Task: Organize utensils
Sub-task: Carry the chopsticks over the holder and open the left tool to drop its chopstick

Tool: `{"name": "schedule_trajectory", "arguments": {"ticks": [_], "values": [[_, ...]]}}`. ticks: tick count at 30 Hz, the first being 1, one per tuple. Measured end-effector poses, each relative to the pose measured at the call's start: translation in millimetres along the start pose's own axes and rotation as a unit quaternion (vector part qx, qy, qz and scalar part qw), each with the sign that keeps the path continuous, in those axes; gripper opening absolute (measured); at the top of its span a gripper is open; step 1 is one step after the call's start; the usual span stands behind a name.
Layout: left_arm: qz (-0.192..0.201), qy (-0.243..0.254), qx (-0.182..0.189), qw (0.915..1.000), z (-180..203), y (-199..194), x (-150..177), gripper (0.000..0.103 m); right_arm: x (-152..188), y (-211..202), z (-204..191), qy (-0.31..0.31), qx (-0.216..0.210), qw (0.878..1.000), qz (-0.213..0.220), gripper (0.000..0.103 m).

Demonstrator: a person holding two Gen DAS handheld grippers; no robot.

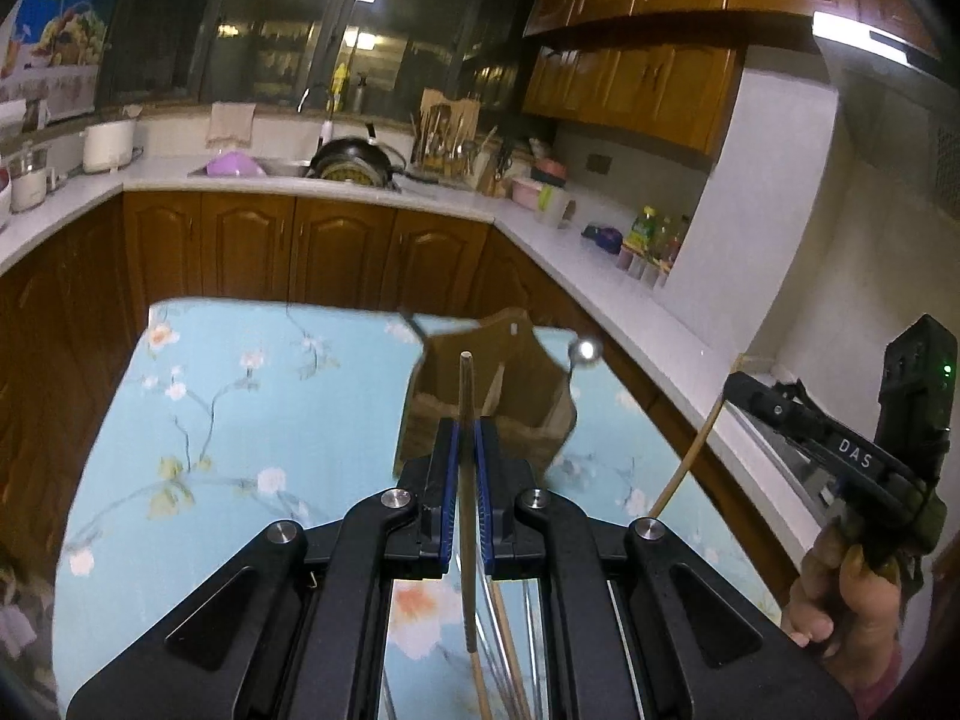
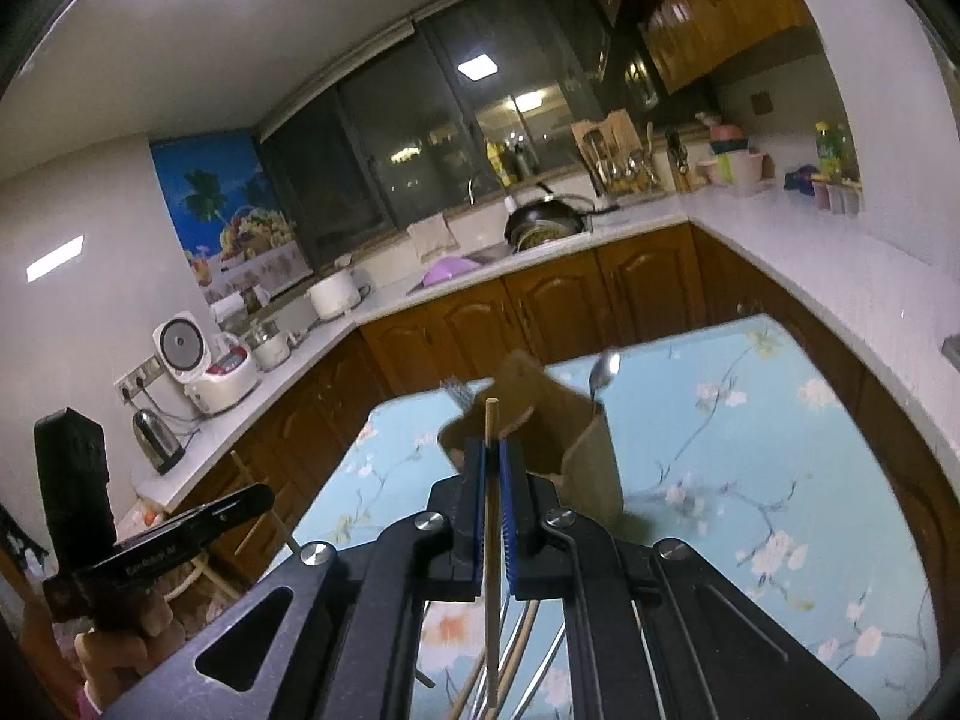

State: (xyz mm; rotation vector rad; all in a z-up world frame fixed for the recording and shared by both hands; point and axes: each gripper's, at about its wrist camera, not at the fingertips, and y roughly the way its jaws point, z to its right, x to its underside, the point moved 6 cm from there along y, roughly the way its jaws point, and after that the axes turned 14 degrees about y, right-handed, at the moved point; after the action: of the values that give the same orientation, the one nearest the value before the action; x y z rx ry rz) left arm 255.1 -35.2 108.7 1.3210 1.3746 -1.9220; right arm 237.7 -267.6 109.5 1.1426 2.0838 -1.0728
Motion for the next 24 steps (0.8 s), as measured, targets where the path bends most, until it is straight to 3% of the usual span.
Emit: {"name": "schedule_trajectory", "arguments": {"ticks": [8, 13, 18, 24], "values": [[0.067, 0.02, -0.03, 0.9971, -11.3, 9.7, -78.3, 0.005, -63.7, 5.0, -17.6, -0.012, -0.005, 0.997, 0.071, 0.005], [0.096, 0.0, -0.053, 0.994, -30.9, 28.2, -112.8, 0.005, -99.8, 18.6, -23.1, -0.019, 0.004, 0.994, 0.11, 0.005], [0.106, -0.025, -0.079, 0.9909, -49.6, 59.2, -122.3, 0.005, -113.6, 37.3, -16.0, -0.021, 0.018, 0.99, 0.135, 0.005], [0.102, -0.051, -0.091, 0.9892, -63.8, 101.2, -104.9, 0.005, -103.8, 62.3, -0.1, -0.019, 0.029, 0.99, 0.137, 0.005]]}}
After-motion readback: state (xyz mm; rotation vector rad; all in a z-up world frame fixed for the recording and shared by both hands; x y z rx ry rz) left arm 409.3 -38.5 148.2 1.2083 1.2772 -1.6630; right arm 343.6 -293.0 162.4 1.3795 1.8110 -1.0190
